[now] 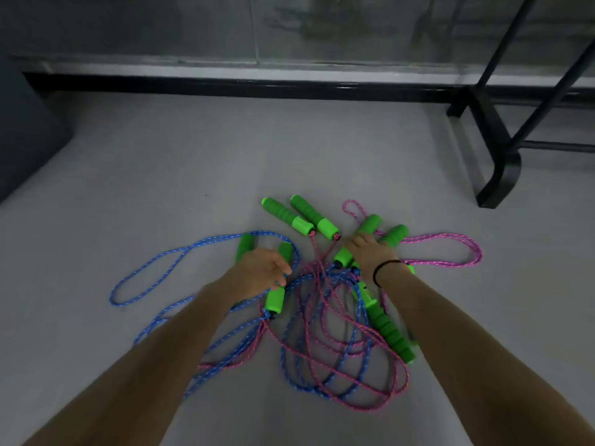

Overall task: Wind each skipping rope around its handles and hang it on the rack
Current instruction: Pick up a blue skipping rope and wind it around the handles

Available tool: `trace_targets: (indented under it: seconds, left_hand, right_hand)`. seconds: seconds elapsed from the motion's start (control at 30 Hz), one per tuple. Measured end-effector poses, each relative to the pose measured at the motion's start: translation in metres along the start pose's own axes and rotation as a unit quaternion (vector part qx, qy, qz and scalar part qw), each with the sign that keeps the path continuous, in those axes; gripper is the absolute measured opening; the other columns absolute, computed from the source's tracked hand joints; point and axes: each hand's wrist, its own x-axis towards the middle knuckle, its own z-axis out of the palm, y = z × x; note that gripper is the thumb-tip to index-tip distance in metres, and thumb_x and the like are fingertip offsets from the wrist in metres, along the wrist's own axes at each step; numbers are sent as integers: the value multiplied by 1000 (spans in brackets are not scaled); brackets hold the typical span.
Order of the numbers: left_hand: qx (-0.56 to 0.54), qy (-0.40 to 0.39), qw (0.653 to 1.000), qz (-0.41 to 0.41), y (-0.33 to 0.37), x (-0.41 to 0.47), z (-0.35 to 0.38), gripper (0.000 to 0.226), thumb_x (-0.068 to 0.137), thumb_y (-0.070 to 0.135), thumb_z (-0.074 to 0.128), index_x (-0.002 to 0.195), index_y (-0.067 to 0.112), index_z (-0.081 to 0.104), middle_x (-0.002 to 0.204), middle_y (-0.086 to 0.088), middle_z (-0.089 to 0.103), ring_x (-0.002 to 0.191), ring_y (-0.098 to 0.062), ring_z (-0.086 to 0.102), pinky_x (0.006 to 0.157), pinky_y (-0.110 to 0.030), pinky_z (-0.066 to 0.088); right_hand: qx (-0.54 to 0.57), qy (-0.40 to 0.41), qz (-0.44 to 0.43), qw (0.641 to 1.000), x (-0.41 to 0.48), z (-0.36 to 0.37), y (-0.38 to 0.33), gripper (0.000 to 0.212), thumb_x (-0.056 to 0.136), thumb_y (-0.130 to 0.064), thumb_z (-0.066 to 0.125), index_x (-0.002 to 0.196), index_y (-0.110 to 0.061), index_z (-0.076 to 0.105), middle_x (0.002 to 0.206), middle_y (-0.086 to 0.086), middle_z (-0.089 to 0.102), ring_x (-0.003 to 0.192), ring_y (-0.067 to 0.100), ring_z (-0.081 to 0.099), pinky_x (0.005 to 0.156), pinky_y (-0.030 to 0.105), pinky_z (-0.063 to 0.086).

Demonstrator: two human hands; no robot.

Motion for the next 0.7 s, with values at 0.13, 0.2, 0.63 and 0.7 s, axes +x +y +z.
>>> trace_targets:
  seconds: [0.13, 0.2, 0.63, 0.7]
  left_hand:
    - [-8, -4, 1000, -14, -4, 10, 4, 16, 86, -1, 52, 92, 5, 66, 68, -1, 62, 52, 1, 58, 51, -5, 46]
    - [-6, -6, 1000, -11, -5, 14, 4, 17, 86, -1, 52, 95, 2, 67, 68, 0, 62, 51, 2, 59, 50, -5, 45]
    - [3, -4, 1000, 17, 11, 1, 3, 28, 86, -3, 48, 73, 18, 62, 64, 3, 64, 54, -7, 57, 52, -7, 46]
    - [-4, 6, 999, 31, 21, -8, -2, 30, 85, -5, 46, 72, 18, 61, 62, 2, 63, 50, -4, 57, 52, -10, 47]
  right_hand:
    - [-65, -43, -20, 997, 15, -2, 0, 76, 87, -5, 53, 147, -20, 10, 158, -1, 6, 145, 21, 5, 110, 49, 27]
    - [-96, -21, -23, 995, 17, 0, -4, 64, 90, -6, 46, 146, -19, 18, 154, 5, 17, 142, 26, 14, 106, 47, 32]
    - [-31, 102, 12, 994, -22, -38, 12, 73, 67, -35, 69, 126, -11, 32, 120, 9, 56, 111, 28, 56, 90, 36, 43]
    - [20, 121, 12, 992, -39, -64, 10, 70, 64, -37, 70, 118, -10, 34, 113, 10, 59, 105, 31, 60, 81, 35, 45]
